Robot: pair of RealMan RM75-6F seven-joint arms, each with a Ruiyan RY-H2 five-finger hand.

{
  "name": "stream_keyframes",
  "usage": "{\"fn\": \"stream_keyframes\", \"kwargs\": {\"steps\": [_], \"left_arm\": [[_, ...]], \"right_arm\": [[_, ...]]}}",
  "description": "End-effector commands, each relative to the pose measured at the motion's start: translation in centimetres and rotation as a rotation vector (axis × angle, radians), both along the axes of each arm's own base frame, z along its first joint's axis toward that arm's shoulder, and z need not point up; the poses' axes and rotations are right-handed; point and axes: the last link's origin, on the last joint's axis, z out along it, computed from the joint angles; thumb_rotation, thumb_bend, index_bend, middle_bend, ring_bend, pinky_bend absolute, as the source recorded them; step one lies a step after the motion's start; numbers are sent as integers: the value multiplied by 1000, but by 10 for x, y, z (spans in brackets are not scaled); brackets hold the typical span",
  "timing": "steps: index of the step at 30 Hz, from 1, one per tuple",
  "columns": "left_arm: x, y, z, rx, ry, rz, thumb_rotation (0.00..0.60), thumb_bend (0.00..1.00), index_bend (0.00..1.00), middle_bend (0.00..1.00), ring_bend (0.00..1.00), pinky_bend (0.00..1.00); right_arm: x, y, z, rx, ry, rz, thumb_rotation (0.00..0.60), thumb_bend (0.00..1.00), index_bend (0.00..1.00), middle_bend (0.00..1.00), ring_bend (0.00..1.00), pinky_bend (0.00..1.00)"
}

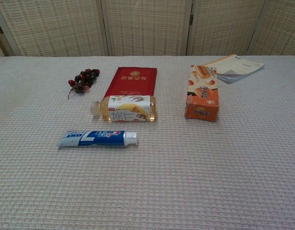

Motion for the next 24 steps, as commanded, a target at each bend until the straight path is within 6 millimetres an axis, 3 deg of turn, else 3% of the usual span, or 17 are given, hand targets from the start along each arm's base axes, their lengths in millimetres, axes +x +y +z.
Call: {"fn": "stream_keyframes", "kwargs": {"steps": [1,12,24], "left_arm": [[0,1,-2,3,-4,0,600,251,185,218,223,106],[6,8,-5,-16,-22,-51,600,251,185,218,223,108],[49,54,-32,-143,-25,-231,600,251,200,218,231,123]], "right_arm": [[0,0,0,-1,7,-2,600,428,5,87,156,30],[1,2,4,-20,9,-4,600,428,5,87,153,30],[1,5,10,-45,13,-6,600,428,5,87,155,30]]}}
